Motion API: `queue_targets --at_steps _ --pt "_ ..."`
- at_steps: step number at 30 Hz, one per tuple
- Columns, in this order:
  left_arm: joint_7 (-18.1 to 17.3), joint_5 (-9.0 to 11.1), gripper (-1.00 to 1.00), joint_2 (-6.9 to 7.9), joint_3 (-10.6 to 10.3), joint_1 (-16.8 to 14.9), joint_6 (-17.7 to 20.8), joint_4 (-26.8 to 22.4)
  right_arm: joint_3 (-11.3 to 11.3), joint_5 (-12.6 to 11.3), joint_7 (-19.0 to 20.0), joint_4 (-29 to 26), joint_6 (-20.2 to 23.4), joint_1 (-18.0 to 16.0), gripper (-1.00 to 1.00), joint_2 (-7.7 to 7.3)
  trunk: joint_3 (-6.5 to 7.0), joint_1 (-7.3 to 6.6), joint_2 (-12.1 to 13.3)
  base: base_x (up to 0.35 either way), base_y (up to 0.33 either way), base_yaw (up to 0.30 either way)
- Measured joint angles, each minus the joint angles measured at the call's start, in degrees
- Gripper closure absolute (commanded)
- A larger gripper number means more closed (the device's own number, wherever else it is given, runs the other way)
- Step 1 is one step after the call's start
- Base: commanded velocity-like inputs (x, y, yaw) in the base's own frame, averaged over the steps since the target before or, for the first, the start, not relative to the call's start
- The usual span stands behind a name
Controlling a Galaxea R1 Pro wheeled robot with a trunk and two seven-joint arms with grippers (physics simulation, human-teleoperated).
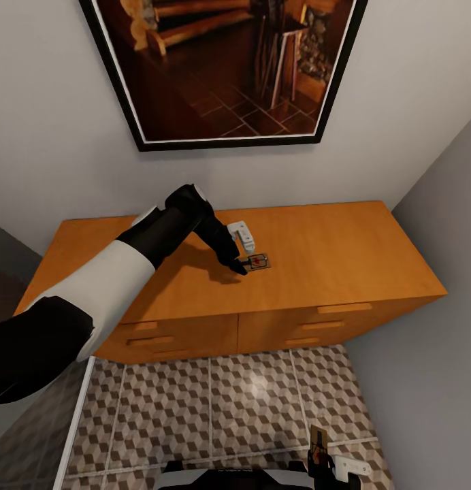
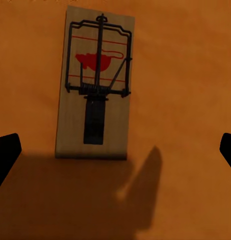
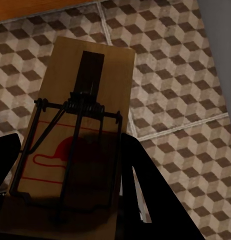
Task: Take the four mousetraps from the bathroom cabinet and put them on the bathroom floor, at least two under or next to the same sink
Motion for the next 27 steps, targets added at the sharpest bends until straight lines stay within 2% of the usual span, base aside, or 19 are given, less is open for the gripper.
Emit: queue_targets --at_steps 7,27 --pt "0.02 0.0 -1.0 0.0 0.0 0.0 0.0 0.05 0.0 0.0 0.0 0.0 0.0 0.0 1.0 -0.03 -0.09 0.0 0.0 0.0 0.0 0.0" --pt "-0.07 -0.13 -1.0 0.0 0.05 0.0 0.07 -0.71 -0.01 0.0 0.0 0.0 0.0 0.0 1.0 0.01 -1.67 0.0 0.0 0.0 0.0 0.0"
